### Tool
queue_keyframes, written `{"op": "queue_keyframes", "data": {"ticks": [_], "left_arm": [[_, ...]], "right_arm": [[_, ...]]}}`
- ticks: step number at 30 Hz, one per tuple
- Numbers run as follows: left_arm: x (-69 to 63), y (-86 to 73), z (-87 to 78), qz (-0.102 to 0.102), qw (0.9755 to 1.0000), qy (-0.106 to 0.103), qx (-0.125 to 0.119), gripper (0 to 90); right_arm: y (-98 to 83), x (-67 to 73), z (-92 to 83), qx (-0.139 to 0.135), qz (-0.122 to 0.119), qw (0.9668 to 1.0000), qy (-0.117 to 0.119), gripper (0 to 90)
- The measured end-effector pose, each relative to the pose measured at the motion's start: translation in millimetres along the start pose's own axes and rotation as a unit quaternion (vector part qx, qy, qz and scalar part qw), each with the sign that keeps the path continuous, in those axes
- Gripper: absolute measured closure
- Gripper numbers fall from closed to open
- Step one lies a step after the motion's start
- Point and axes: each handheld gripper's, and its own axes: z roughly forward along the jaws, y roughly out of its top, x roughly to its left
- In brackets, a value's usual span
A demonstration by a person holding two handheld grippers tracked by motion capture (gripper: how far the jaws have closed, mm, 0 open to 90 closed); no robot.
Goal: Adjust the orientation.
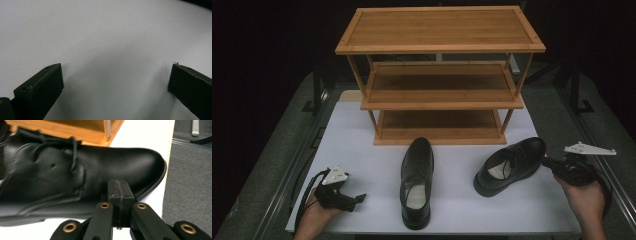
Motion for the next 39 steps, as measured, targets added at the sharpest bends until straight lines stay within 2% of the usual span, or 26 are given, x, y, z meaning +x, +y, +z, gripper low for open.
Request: {"op": "queue_keyframes", "data": {"ticks": [8,12,16,21,29,33,39], "left_arm": [[0.0,0.0,0.3,-0.001,1.0,0.0,-0.001,0.0],[0.1,-0.1,0.3,-0.002,1.0,0.0,-0.002,0.0],[0.2,0.0,0.3,-0.001,1.0,-0.001,-0.001,0.0],[0.3,0.0,0.2,-0.002,1.0,-0.001,0.0,0.0],[0.3,0.0,0.3,-0.003,1.0,-0.001,0.0,0.0],[0.4,0.0,0.2,-0.002,1.0,-0.002,0.0,0.0],[0.5,0.0,0.2,-0.002,1.0,-0.002,0.001,0.0]], "right_arm": [[20.2,-22.8,15.6,-0.006,0.004,1.0,-0.007,89.6],[28.6,-37.9,23.2,-0.009,0.009,0.9996,-0.023,89.6],[33.5,-53.0,33.5,-0.006,0.018,0.9991,-0.037,89.6],[34.6,-67.8,48.7,0.0,0.033,0.9988,-0.035,89.6],[30.3,-82.6,71.8,0.017,0.048,0.9979,-0.041,89.6],[26.8,-86.4,80.1,0.024,0.056,0.9976,-0.035,89.6],[23.5,-86.9,83.2,0.022,0.063,0.9974,-0.028,89.7]]}}
